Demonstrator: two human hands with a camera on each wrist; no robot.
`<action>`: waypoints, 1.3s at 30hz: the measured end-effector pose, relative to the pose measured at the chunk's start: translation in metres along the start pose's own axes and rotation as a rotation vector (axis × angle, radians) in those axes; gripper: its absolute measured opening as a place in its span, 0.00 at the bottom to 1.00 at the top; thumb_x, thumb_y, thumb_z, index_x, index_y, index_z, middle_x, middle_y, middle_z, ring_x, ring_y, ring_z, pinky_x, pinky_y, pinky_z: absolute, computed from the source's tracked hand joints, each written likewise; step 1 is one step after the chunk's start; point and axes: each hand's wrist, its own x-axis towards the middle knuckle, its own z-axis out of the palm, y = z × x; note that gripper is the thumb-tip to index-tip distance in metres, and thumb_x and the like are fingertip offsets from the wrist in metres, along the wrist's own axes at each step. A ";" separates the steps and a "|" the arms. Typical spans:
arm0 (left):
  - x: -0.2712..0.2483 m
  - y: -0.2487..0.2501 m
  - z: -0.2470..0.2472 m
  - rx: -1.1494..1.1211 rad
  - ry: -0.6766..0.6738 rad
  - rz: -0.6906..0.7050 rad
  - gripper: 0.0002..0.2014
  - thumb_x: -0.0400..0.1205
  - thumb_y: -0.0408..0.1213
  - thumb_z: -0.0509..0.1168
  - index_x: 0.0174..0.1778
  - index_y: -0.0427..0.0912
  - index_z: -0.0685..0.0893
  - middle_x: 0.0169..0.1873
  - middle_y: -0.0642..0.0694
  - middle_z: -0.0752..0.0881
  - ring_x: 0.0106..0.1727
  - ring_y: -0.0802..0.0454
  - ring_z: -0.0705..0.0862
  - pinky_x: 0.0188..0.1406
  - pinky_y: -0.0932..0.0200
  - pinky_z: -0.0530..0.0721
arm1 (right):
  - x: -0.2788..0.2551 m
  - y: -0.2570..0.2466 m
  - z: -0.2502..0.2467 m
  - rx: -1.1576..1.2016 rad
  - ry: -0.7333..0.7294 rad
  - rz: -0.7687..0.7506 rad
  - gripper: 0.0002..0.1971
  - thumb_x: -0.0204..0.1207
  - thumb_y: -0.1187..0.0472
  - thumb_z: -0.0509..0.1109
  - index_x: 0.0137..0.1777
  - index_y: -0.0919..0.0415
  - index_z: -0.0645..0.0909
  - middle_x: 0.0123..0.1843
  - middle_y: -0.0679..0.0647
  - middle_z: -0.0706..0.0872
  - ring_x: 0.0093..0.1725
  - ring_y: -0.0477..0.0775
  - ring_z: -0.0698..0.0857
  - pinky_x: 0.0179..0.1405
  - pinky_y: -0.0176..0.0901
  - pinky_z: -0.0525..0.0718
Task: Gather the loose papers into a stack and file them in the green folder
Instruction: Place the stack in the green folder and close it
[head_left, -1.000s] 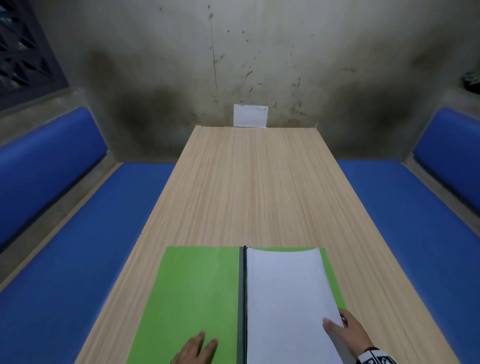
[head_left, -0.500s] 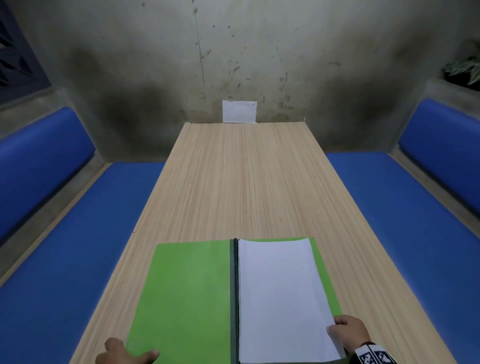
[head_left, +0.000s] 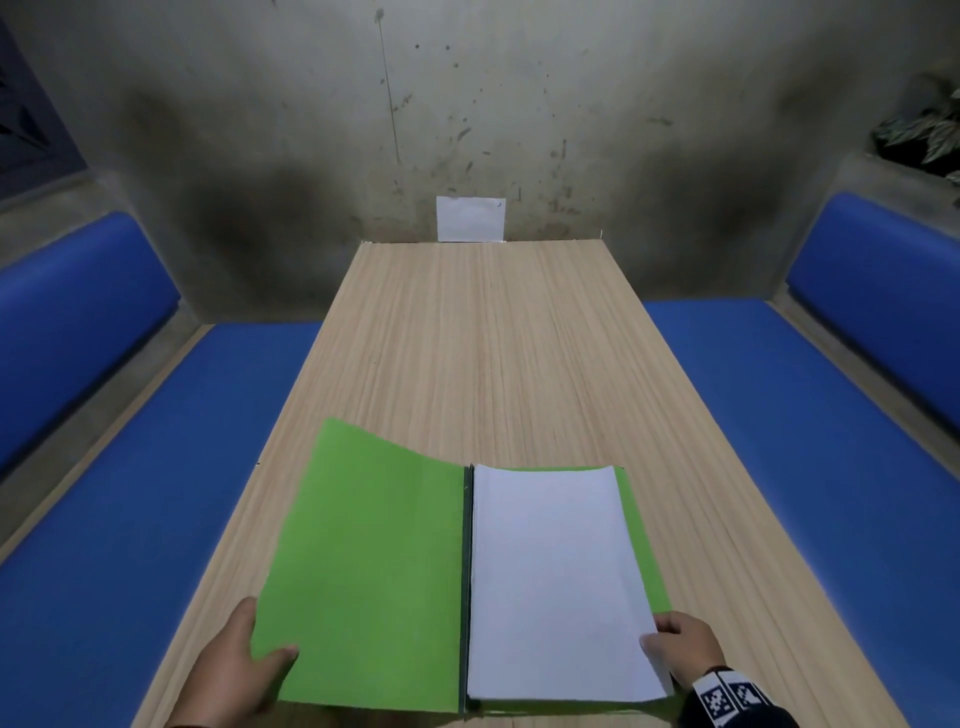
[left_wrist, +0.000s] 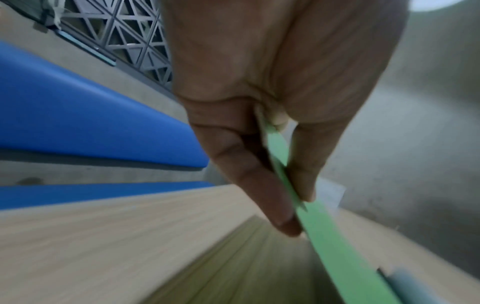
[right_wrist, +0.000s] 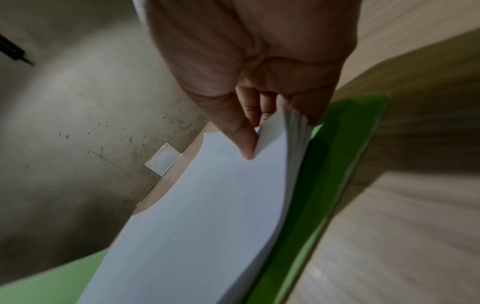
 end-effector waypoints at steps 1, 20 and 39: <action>-0.009 0.013 -0.007 -0.036 0.005 0.051 0.42 0.75 0.39 0.71 0.81 0.38 0.54 0.81 0.37 0.60 0.77 0.36 0.68 0.72 0.41 0.71 | 0.000 0.000 0.000 0.000 -0.003 -0.005 0.13 0.64 0.78 0.69 0.27 0.60 0.83 0.29 0.56 0.87 0.43 0.64 0.87 0.49 0.48 0.82; -0.017 0.099 0.141 0.272 -0.372 0.474 0.31 0.75 0.52 0.65 0.75 0.64 0.64 0.82 0.52 0.55 0.82 0.48 0.53 0.83 0.41 0.54 | -0.010 0.013 -0.015 0.019 0.060 -0.166 0.15 0.64 0.76 0.74 0.31 0.53 0.86 0.33 0.56 0.91 0.48 0.65 0.88 0.56 0.52 0.84; 0.008 0.062 0.148 -0.327 -0.317 0.227 0.39 0.73 0.30 0.71 0.79 0.46 0.60 0.74 0.45 0.73 0.71 0.48 0.75 0.73 0.53 0.75 | -0.015 0.007 -0.002 -0.056 0.053 -0.062 0.22 0.70 0.74 0.70 0.65 0.70 0.79 0.63 0.67 0.84 0.60 0.59 0.81 0.73 0.54 0.73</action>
